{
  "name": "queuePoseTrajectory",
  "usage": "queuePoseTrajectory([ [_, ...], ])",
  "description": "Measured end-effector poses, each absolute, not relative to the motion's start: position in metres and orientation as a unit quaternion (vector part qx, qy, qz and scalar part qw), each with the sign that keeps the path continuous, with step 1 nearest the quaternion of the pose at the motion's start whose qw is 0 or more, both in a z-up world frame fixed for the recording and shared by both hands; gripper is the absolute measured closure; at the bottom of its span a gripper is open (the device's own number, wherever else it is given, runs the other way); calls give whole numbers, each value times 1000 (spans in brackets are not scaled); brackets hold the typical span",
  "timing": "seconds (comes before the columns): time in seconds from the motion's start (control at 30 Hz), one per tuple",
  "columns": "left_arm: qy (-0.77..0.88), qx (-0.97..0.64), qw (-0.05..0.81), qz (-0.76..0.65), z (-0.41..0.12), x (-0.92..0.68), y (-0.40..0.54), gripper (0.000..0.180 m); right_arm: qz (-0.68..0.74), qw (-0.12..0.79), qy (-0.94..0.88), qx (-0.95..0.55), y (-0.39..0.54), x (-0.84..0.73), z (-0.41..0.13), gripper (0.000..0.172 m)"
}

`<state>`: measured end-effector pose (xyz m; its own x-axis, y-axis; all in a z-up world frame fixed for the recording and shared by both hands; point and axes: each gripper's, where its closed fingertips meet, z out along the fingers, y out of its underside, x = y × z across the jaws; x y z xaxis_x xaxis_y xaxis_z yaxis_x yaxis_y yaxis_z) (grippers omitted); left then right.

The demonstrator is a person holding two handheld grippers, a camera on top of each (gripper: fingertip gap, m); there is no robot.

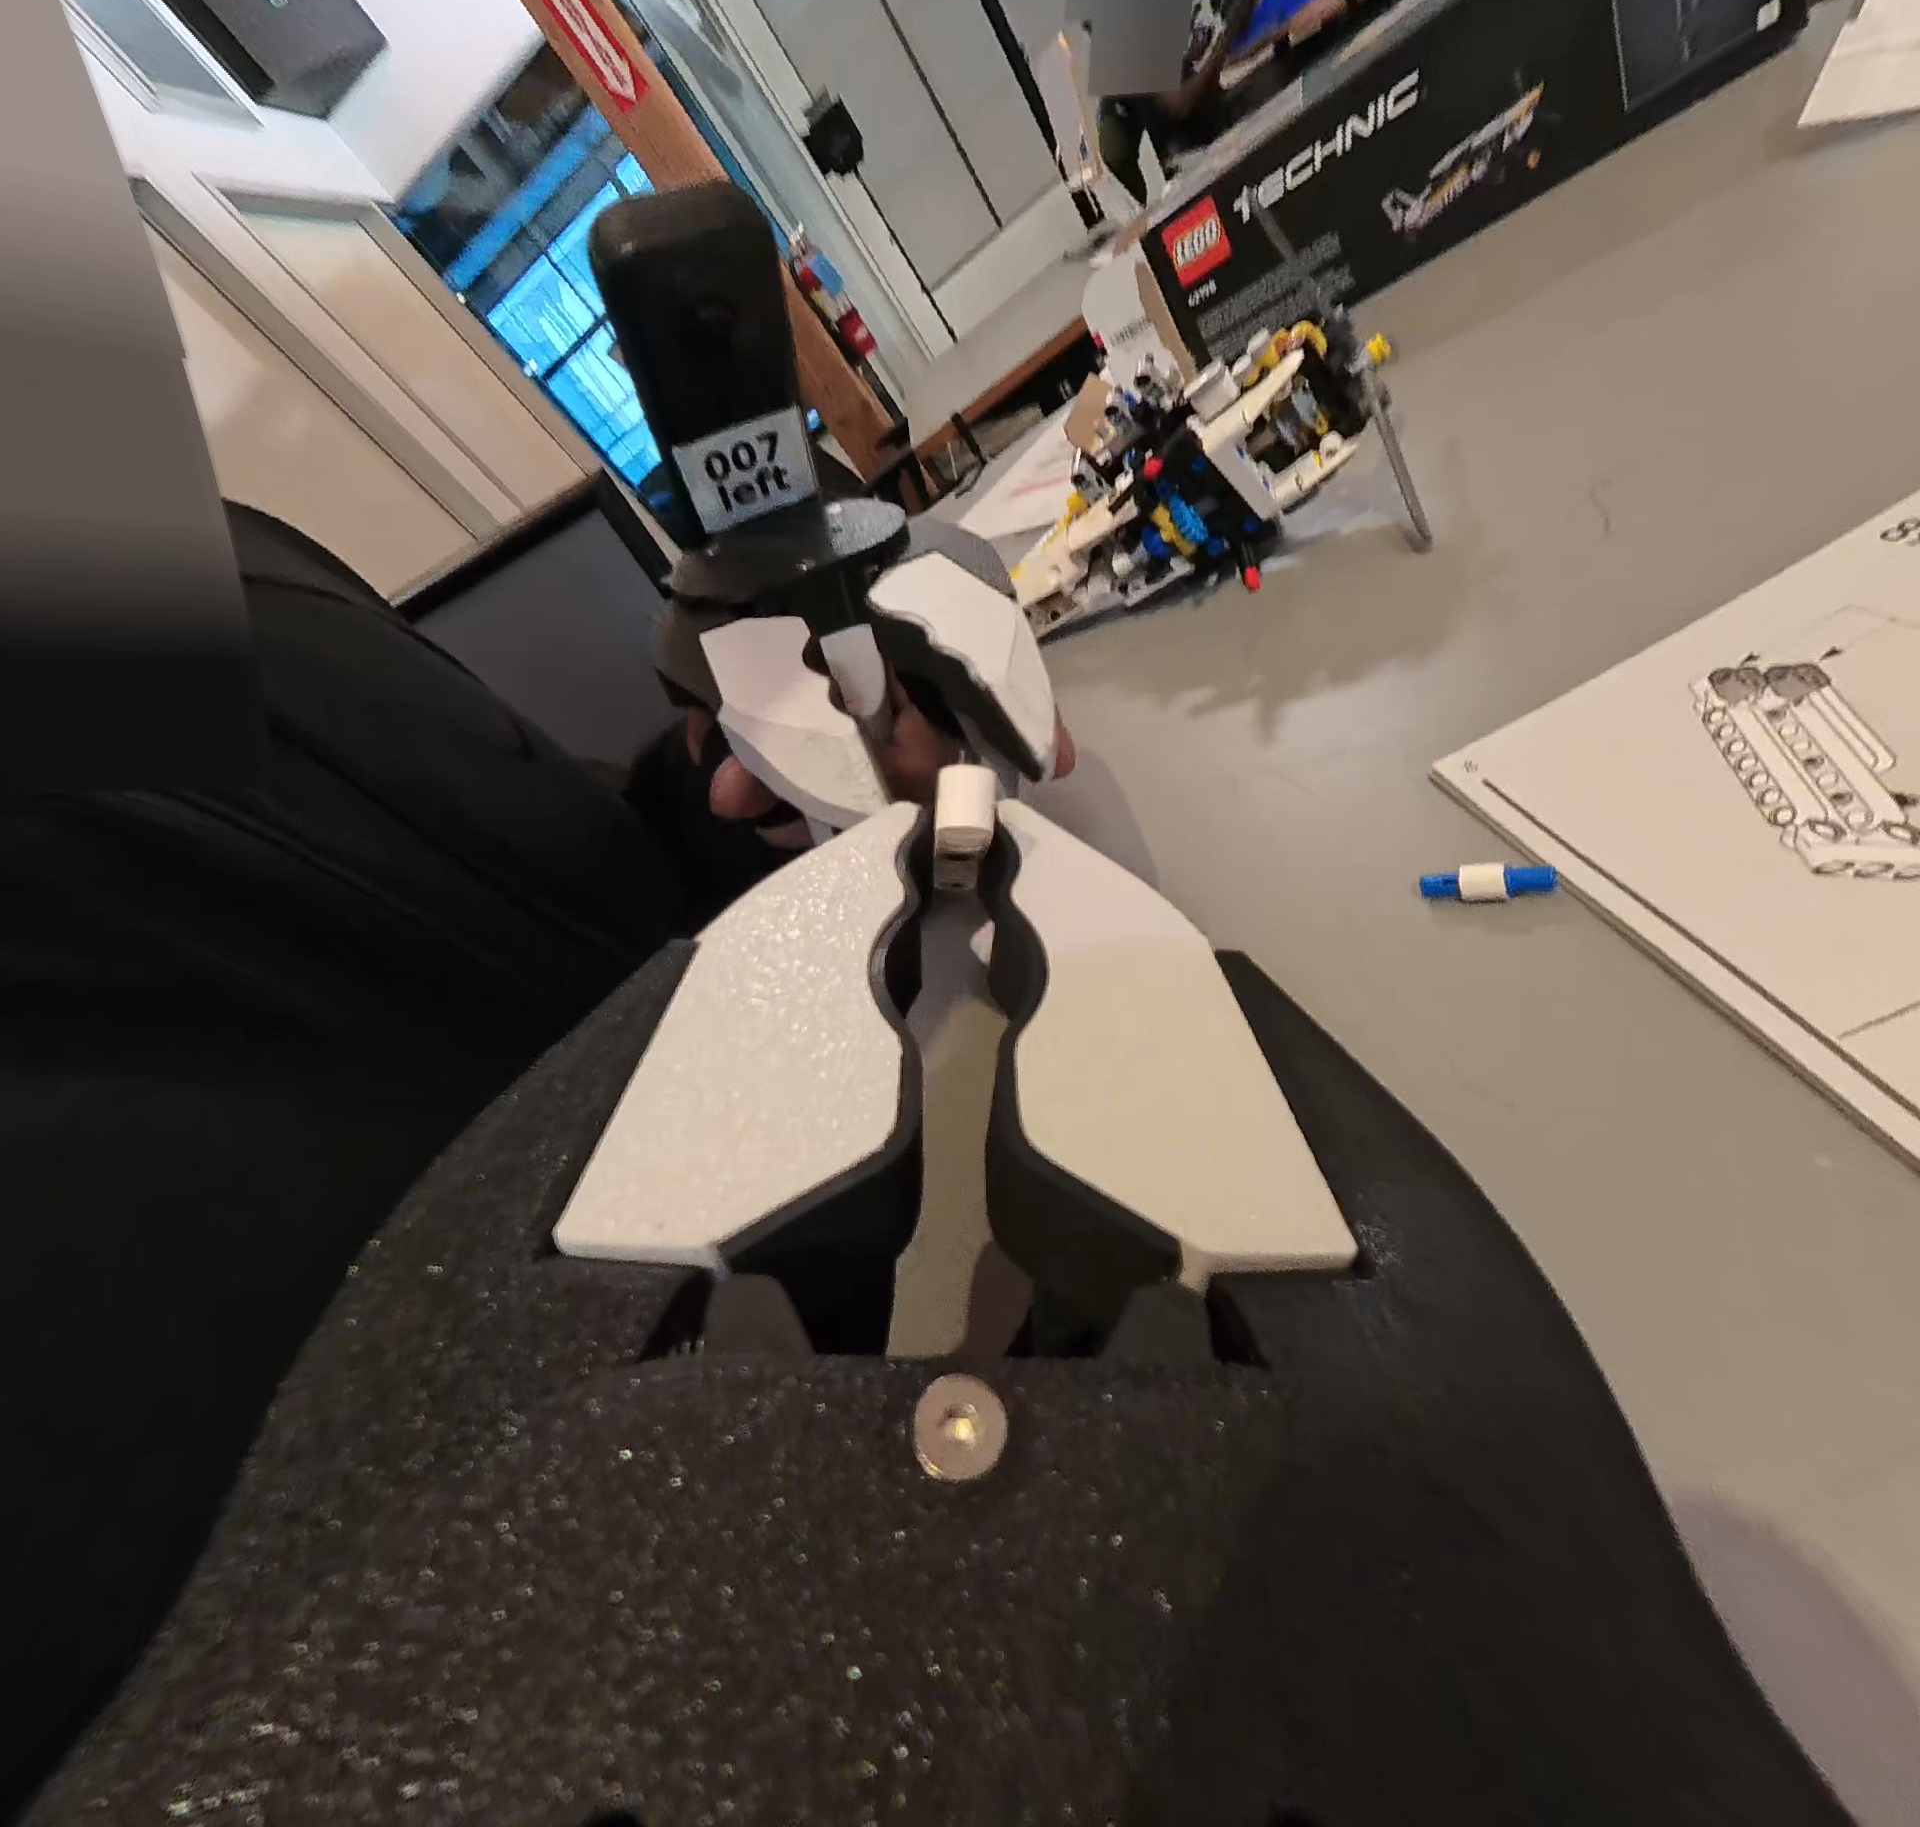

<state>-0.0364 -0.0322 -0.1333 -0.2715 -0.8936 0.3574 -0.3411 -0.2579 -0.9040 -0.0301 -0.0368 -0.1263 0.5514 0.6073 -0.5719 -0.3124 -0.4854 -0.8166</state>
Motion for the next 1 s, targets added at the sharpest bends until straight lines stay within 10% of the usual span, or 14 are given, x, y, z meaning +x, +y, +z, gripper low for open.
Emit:
queuePoseTrajectory([
  [0.7,426,-496,219,-724,-95,-39,-29,167,519,577,-36,-630,-22,-41,-91,164],
  [1.0,450,-577,207,-649,-109,-30,-19,156,153,604,-144,-769,-2,-27,-130,164],
])
